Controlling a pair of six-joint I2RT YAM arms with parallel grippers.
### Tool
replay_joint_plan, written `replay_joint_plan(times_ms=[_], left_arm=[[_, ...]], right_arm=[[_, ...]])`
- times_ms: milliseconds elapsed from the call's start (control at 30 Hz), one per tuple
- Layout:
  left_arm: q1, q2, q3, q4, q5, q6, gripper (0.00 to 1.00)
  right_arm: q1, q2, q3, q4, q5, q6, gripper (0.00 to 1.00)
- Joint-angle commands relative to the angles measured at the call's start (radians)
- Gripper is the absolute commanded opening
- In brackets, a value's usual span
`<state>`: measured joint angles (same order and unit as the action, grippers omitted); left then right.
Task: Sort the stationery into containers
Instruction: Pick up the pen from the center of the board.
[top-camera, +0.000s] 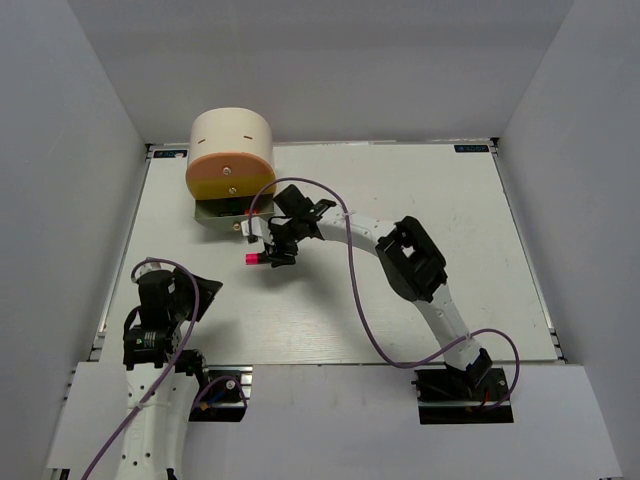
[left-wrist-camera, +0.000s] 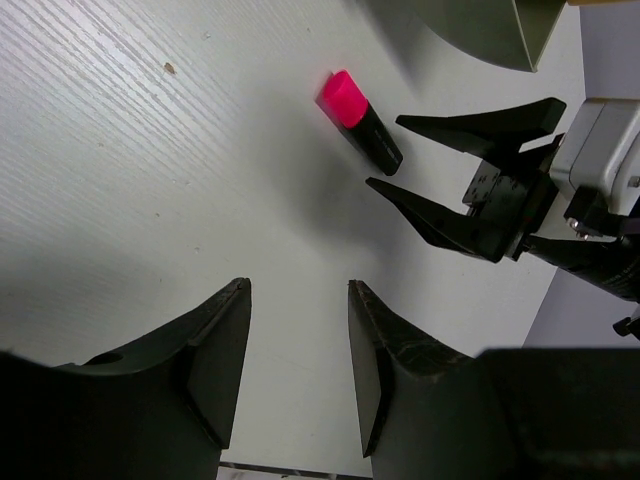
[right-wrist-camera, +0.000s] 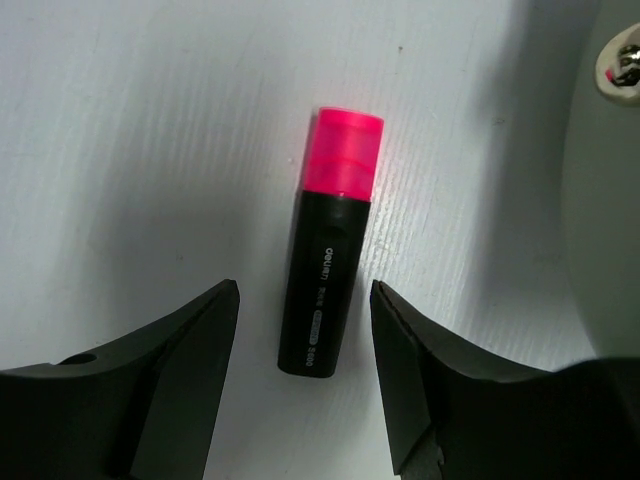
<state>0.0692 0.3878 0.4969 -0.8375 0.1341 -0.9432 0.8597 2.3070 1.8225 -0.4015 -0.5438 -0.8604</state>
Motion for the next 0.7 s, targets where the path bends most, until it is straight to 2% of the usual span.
replay_joint_plan(times_ms=[0, 133, 300, 467, 600, 667], left_arm=[[0.004, -0.007, -0.004, -0.002, 0.010, 0.012, 0.54], [0.004, 0.002, 0.005, -0.002, 0.010, 0.012, 0.54], [0.004, 0.002, 0.005, -0.002, 0.010, 0.012, 0.54], [0.004, 0.011, 0.005, -0.002, 0.010, 0.021, 0.54], [0.004, 0.011, 0.005, -0.002, 0.010, 0.021, 0.54], [0.004, 0.011, 0.005, -0.002, 0.010, 0.021, 0.54]], right_arm=[[0.009, 0.018, 0.069, 0.007, 0.033, 0.029, 0.62], [0.010, 0.037, 0.070, 0.009, 0.047, 0.040, 0.62], [0.018, 0.045, 0.058, -0.023, 0.033, 0.017, 0.53], [0.016, 0.040, 0.024, -0.046, 0.027, 0.008, 0.52], [0.018, 0.038, 0.012, -0.065, 0.027, -0.006, 0.44], [0.019, 0.032, -0.005, -0.079, 0.022, -0.017, 0.35]])
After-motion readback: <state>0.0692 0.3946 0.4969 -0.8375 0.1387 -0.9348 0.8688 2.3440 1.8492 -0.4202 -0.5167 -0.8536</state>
